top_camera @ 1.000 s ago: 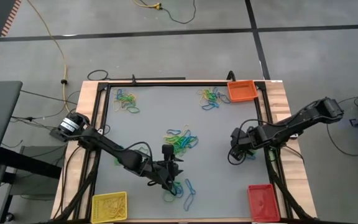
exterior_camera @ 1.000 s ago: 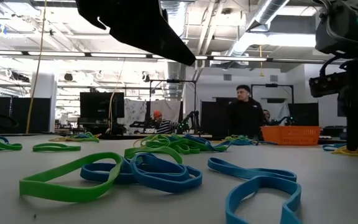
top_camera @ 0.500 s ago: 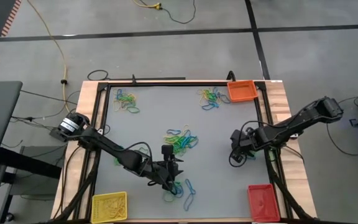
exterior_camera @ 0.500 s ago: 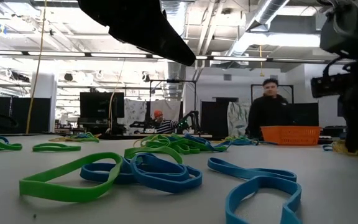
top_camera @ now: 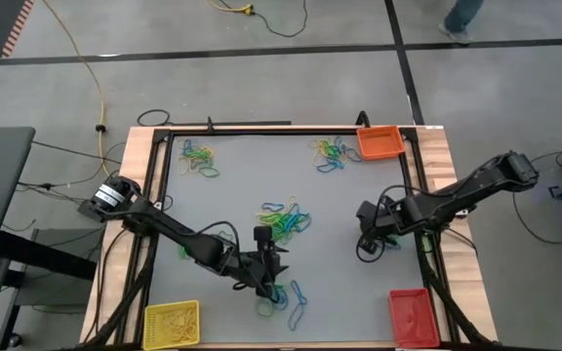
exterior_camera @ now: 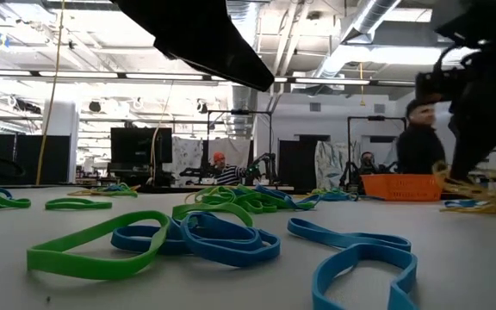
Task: Sort rubber bands into baskets
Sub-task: Put the yellow rubber band into the yellow bin
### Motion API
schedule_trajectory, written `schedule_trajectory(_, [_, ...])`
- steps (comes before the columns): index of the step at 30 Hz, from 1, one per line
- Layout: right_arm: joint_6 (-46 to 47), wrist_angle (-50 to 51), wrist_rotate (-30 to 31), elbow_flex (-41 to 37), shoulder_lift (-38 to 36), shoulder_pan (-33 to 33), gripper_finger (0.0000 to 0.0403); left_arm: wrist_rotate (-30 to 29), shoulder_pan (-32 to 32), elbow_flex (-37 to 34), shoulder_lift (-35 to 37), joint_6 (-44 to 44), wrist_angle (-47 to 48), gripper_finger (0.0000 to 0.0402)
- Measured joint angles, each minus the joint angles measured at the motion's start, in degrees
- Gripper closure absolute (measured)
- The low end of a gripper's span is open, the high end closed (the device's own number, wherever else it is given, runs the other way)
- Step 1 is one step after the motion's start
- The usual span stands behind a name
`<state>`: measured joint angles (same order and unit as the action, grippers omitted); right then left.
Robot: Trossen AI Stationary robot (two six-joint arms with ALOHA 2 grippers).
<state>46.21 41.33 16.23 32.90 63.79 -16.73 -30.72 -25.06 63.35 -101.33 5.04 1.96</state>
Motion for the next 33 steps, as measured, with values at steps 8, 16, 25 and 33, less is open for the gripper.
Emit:
schedule_trajectory(8, [-4.3, 1.4, 2.7, 7.3, 0.0, 0.0, 0.0371, 0.0, 0.0, 0.0, 0.0, -0.2, 0.0, 0.0219])
schedule_trajectory(16, [-6.4, 6.8, 5.9, 14.2, -0.1, 0.0, 0.037, 0.0, 0.0, 0.0, 0.0, -0.2, 0.0, 0.0219])
schedule_trajectory(25, [-4.9, 10.9, 3.6, 14.8, 0.1, -0.1, 0.0343, 0.0, 0.0, 0.0, 0.0, 0.1, -0.1, 0.0219])
schedule_trajectory(33, [-3.3, 13.5, 4.7, 14.8, 0.1, -0.2, 0.0303, 0.0, 0.0, 0.0, 0.0, 0.8, -0.1, 0.022])
